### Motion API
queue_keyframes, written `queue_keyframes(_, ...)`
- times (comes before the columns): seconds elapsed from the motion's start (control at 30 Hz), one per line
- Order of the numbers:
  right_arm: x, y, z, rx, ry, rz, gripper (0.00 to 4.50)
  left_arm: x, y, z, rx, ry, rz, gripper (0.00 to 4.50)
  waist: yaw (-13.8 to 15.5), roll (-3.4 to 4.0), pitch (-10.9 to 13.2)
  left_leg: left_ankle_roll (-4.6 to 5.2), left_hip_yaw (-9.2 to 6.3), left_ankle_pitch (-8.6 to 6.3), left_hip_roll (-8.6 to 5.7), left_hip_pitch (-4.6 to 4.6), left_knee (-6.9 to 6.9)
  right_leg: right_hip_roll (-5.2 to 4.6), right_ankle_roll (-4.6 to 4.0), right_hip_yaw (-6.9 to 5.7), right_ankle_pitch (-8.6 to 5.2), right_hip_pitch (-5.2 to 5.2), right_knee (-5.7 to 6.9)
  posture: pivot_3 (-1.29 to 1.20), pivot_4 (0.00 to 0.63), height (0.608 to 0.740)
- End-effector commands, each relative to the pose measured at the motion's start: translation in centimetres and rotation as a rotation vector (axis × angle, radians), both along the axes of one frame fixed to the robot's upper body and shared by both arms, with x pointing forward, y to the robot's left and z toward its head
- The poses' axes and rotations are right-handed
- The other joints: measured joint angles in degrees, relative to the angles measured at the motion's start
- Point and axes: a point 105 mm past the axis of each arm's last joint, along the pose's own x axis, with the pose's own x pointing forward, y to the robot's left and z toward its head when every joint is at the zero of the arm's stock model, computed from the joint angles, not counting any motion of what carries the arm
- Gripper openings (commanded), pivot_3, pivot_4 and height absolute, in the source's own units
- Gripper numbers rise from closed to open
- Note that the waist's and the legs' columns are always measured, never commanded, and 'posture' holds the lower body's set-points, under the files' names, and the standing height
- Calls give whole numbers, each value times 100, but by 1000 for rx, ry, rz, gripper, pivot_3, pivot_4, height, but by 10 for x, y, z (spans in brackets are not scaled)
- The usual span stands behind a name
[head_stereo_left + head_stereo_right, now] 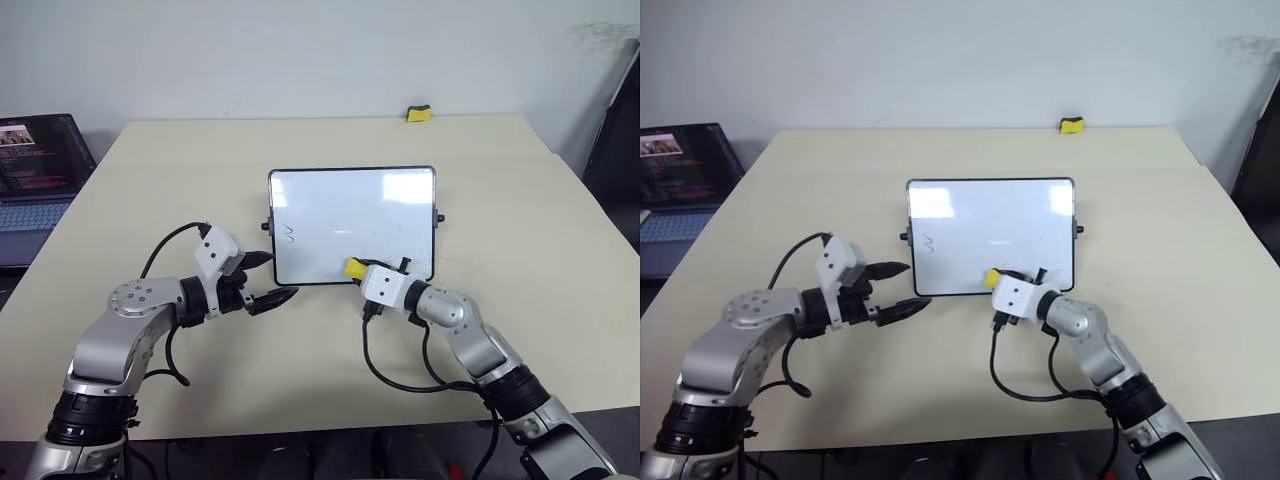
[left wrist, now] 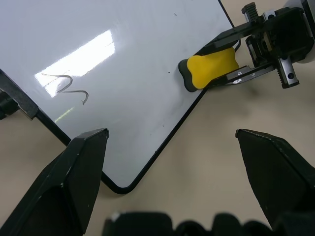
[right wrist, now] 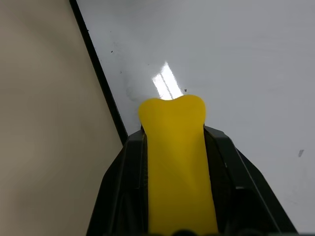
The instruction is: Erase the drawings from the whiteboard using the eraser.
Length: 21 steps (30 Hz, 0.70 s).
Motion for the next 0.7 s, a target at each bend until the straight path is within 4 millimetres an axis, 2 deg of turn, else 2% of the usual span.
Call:
queue_keyframes(0.03,11,-6,30,42,-103,-52,1195,1,3,11,5,-50,-7,4500,0,0,0,0,0,0,0,0,0,0,0,0,0,0,0,0,150,740)
queue_keyframes(0.17,12,-5,30,43,-102,-53,1195,1,2,12,7,-50,-6,4500,6,0,0,0,-2,0,0,-1,0,0,0,-1,0,0,-1,0,150,740)
queue_keyframes(0.33,19,-1,49,105,-172,-90,1195,1,3,12,8,-49,-2,4500,0,2,1,0,-1,0,0,-1,-2,0,0,2,0,-2,-1,0,150,740)
queue_keyframes(0.57,4,25,27,46,-66,35,1195,2,17,9,25,-42,46,4500,-3,2,2,-1,-2,0,0,-3,-5,0,0,1,0,-4,-3,0,150,740)
queue_keyframes(0.7,3,25,21,24,-42,37,1195,3,20,10,25,-45,57,4500,4,3,3,0,-4,0,0,-4,-4,0,0,0,0,-4,-4,0,150,740)
